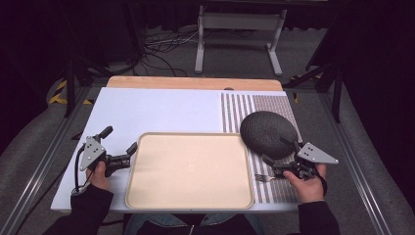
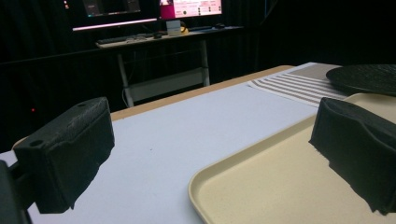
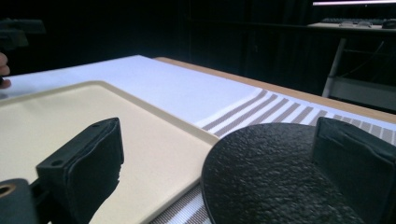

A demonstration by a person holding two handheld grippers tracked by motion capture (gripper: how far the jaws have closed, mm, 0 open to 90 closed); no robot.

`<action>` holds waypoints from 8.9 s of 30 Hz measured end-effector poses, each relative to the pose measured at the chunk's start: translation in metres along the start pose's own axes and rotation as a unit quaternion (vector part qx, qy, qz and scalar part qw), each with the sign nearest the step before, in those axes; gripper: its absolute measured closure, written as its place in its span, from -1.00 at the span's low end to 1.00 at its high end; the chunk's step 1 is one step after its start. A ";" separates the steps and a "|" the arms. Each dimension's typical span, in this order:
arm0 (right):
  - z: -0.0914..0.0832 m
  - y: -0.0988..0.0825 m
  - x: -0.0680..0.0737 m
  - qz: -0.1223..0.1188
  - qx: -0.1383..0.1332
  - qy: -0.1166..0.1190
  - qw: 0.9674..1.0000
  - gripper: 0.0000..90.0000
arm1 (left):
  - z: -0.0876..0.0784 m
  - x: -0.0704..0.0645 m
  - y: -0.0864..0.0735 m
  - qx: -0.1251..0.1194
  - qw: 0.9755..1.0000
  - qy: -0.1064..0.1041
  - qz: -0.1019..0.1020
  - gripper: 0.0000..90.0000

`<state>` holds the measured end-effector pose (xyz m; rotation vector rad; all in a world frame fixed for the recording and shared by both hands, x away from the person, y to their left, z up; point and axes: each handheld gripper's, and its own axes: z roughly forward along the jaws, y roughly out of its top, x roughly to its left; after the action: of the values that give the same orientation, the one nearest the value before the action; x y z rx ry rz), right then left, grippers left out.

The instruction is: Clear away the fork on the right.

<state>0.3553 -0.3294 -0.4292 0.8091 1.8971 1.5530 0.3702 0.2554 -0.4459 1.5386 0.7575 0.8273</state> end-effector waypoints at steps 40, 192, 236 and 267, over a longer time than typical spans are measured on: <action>0.015 0.062 -0.006 -0.157 0.309 0.090 0.934 -0.87 | -0.001 0.002 0.001 -0.001 1.000 -0.011 -0.008 -1.00; 0.057 0.108 0.008 -0.134 0.483 0.151 0.852 0.89 | -0.001 0.003 0.001 0.003 1.000 -0.008 -0.011 -1.00; 0.110 0.123 0.053 0.014 0.457 0.135 0.879 0.89 | -0.001 0.004 0.001 0.001 1.000 -0.007 -0.012 -1.00; 0.146 0.094 0.074 0.093 0.526 0.113 0.838 0.88 | -0.001 0.004 0.001 -0.001 1.000 -0.007 -0.014 -1.00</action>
<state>0.4237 -0.1649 -0.3662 1.3026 2.9380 0.5642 0.3712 0.2594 -0.4446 1.5278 0.7666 0.7940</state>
